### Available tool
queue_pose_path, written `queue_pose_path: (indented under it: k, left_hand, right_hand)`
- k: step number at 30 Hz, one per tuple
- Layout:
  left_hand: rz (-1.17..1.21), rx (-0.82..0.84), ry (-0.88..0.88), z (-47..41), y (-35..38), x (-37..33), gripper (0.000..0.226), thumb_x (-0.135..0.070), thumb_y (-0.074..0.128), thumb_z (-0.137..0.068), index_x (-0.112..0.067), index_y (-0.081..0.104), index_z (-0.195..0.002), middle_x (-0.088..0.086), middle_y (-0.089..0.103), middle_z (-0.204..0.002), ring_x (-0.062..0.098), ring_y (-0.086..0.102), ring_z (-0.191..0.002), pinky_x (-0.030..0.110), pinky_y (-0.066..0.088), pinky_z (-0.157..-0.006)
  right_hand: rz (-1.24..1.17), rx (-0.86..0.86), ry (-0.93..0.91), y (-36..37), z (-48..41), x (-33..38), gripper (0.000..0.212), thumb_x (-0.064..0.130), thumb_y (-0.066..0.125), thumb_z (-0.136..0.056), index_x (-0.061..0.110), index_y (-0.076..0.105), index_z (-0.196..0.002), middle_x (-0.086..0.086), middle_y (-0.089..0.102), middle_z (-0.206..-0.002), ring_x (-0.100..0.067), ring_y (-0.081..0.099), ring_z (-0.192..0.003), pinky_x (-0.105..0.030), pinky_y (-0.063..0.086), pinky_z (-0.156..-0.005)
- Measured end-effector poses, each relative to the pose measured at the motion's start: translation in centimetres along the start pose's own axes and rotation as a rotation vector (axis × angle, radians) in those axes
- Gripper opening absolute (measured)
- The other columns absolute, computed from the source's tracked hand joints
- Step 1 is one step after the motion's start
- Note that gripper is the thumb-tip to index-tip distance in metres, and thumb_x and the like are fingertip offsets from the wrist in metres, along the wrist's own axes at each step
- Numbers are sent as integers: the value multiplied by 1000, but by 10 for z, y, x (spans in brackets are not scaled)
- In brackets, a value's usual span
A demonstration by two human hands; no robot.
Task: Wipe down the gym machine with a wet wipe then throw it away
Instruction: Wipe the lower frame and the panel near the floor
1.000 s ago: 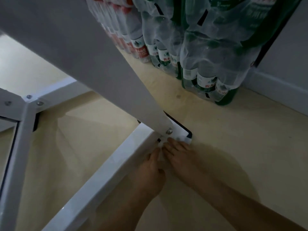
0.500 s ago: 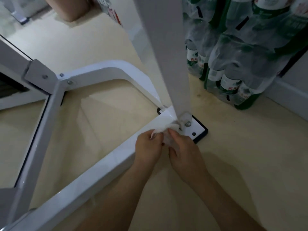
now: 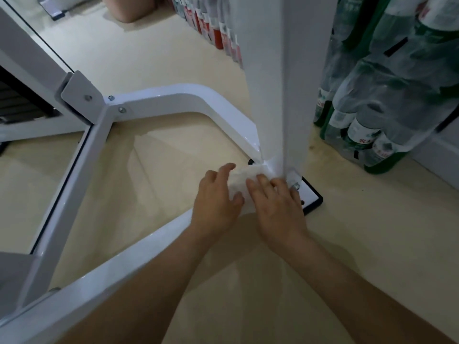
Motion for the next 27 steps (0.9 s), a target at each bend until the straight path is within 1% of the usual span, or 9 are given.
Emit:
queue_pose_path:
  k: [2,5,7,11,13,15,18,21,27]
  left_hand:
    - [-185,59,106,11,7,-1,63,-40,60,-83,-26,43,-142,8,51,-131,31,47,-114,40,44,-92]
    - [-407,157,40,10,10,8,68,-53,53,-88,-34,28,-148,-2,34,-150,26,32,-132,42,36,-97]
    - [-436,139,3,8,8,13,66,-57,51,-89,-32,30,-147,-1,31,-152,26,29,-134,41,34,-98]
    - [-379,72,-22,18,10,16,60,-46,59,-86,-23,41,-139,2,38,-148,26,34,-132,40,36,-97]
    - [-346,45,0,27,12,19,62,-33,66,-81,-17,46,-137,6,45,-144,29,40,-129,41,39,-96]
    - [-305,43,20,37,10,27,66,-23,67,-75,-14,47,-137,8,48,-142,30,43,-126,41,41,-97]
    - [-263,55,31,54,0,43,70,-20,64,-71,-20,45,-139,6,45,-145,27,40,-129,39,36,-104]
    - [-277,-1,-55,77,-20,74,70,-24,60,-67,-19,49,-137,8,46,-145,29,42,-129,42,35,-107]
    - [-322,12,-206,139,-56,128,76,-12,42,-64,-7,47,-140,22,48,-141,42,45,-130,55,40,-104]
  right_hand:
    - [22,58,-43,8,-8,-1,60,13,77,-67,9,63,-125,-11,62,-128,-32,59,-108,-43,52,-75]
    - [12,141,-78,9,-17,-2,61,15,77,-72,9,59,-130,-10,57,-137,-31,52,-127,-47,50,-86]
    - [-12,164,-75,4,-20,-1,60,15,72,-79,10,53,-137,-10,49,-145,-32,40,-138,-50,46,-93]
    - [28,86,-186,-16,-24,11,67,19,70,-73,12,51,-137,-10,45,-149,-28,39,-139,-48,43,-92]
    - [48,183,-369,-15,-28,17,77,17,60,-83,17,26,-152,-3,16,-162,-20,15,-149,-49,27,-109]
    - [85,413,-463,-7,-41,16,87,17,58,-90,25,0,-155,4,-7,-164,-15,-3,-150,-46,10,-118]
    - [161,563,-497,6,-66,9,90,24,66,-87,27,6,-154,-1,17,-160,-20,17,-146,-39,13,-117]
    - [245,501,-523,12,-70,15,77,35,71,-82,22,28,-144,-2,45,-135,-24,44,-122,-39,28,-106]
    - [111,417,-725,40,-40,144,63,40,74,-76,15,44,-125,-4,56,-119,-26,55,-109,-39,33,-95]
Point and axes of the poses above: each hand's wrist, its own z-axis away from the middle knuckle, its own y-axis out of the palm, x = y × z, the point moved 2 cm from there along -z, towards the middle knuckle
